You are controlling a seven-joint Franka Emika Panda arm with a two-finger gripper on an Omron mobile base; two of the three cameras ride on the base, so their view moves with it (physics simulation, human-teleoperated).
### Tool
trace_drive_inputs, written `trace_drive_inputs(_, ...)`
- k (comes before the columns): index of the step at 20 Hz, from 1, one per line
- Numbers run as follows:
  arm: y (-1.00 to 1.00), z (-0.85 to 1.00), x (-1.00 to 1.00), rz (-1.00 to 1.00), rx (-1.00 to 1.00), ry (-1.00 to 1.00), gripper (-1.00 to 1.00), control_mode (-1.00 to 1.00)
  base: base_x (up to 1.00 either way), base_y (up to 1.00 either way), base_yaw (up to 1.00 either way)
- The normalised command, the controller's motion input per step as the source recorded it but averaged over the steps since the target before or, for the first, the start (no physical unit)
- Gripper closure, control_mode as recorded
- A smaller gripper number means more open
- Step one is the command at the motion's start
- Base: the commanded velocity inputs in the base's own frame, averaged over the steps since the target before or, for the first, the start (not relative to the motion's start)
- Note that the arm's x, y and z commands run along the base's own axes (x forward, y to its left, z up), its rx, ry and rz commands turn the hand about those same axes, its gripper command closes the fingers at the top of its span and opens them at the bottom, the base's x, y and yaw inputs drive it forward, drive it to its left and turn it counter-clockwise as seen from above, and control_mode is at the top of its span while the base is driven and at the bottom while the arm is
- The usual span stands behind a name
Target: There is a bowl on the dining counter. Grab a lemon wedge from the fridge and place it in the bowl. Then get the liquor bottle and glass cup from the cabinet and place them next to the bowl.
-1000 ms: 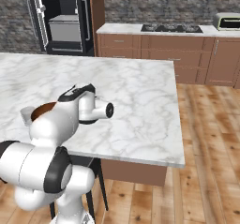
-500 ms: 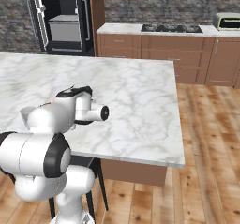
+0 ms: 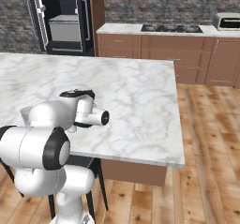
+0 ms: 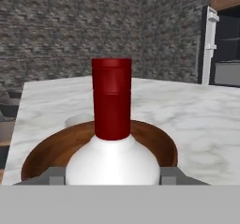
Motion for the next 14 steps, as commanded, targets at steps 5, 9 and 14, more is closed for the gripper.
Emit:
trace_drive_inputs(5,0.0,-0.16,0.0,0.0,0.0,-0.07,1.0,-1.0,0.0,0.0,0.0)
trace_drive_inputs(9,0.0,-0.23,0.0,0.0,-0.04,-0.04,1.0,-1.0,0.0,0.0,0.0)
trace_drive_inputs(14,-0.01,-0.25,0.0,0.0,-0.06,-0.02,1.0,-1.0,0.0,0.0,0.0)
